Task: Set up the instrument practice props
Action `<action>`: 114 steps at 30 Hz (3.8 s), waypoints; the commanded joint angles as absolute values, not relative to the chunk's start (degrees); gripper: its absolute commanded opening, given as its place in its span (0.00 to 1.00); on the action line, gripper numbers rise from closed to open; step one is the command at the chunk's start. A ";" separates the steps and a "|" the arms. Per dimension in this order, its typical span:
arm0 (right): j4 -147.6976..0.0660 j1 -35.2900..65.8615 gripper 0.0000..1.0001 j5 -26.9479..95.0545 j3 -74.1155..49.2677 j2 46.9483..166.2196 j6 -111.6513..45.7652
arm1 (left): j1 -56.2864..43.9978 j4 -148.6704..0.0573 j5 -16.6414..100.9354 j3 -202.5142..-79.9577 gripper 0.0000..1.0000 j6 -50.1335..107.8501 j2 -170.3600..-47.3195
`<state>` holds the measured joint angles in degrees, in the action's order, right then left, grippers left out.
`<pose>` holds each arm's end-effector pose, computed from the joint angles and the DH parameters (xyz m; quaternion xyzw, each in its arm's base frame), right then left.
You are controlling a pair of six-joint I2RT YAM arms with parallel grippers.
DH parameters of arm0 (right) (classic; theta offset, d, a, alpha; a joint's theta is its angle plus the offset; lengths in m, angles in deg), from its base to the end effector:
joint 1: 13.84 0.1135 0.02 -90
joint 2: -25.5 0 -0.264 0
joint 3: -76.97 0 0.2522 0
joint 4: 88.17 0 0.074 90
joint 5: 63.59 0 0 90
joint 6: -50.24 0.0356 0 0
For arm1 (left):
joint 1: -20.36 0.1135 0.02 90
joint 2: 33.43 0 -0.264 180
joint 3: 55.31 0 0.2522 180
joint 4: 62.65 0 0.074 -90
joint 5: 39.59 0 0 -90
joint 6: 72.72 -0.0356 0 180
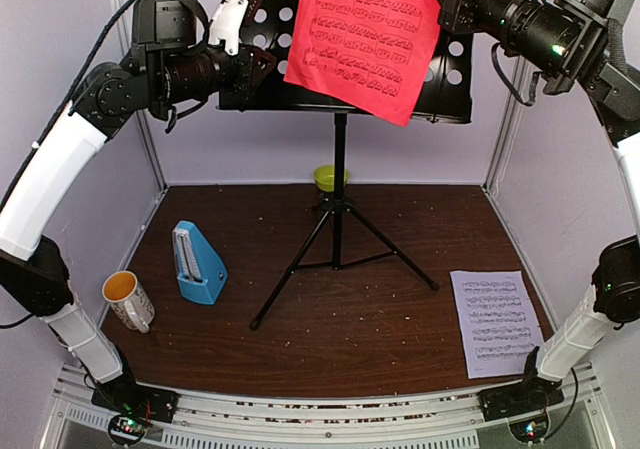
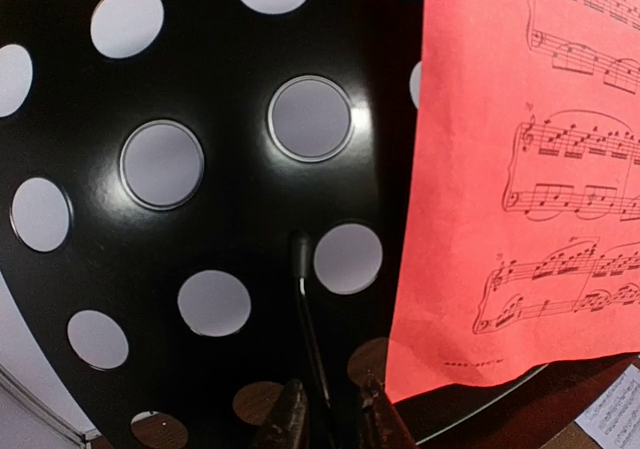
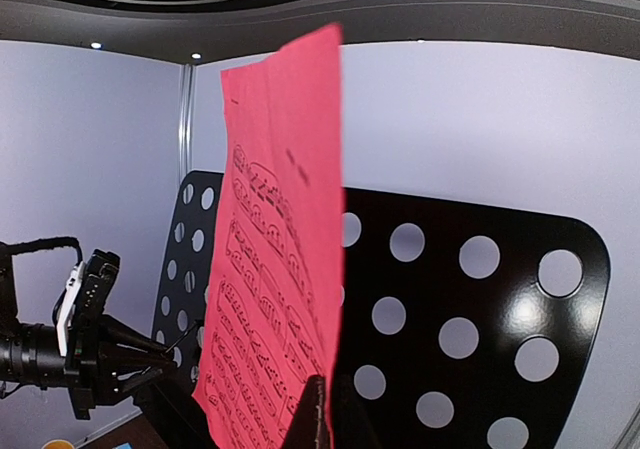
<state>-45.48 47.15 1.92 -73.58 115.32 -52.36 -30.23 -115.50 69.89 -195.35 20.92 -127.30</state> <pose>0.1311 0.2059 0.6304 -0.2064 0.5626 0.2105 0.7724 0.2119 -0.2392 0.5463 0.1902 0.7202 -0.1861 0.6407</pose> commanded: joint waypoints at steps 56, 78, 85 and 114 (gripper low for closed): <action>-62.11 45.11 0.00 15.14 -73.46 125.54 -62.47 | -29.74 -70.70 50.80 -163.50 0.00 11.58 -113.24; -64.99 44.64 0.01 17.27 -75.48 129.66 -67.07 | -29.74 -70.60 49.80 -163.55 0.00 10.72 -113.59; -65.60 44.50 0.16 16.34 -75.23 129.97 -68.24 | -29.70 -70.56 49.71 -163.64 0.00 10.52 -113.67; -71.49 40.03 0.00 27.67 -77.76 132.35 -78.75 | -29.71 -69.59 49.36 -163.29 0.00 10.75 -114.12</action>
<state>-70.42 41.56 23.12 -75.37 132.39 -76.77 -29.18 -76.42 52.91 -163.24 11.13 -114.40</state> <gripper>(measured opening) 0.010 0.028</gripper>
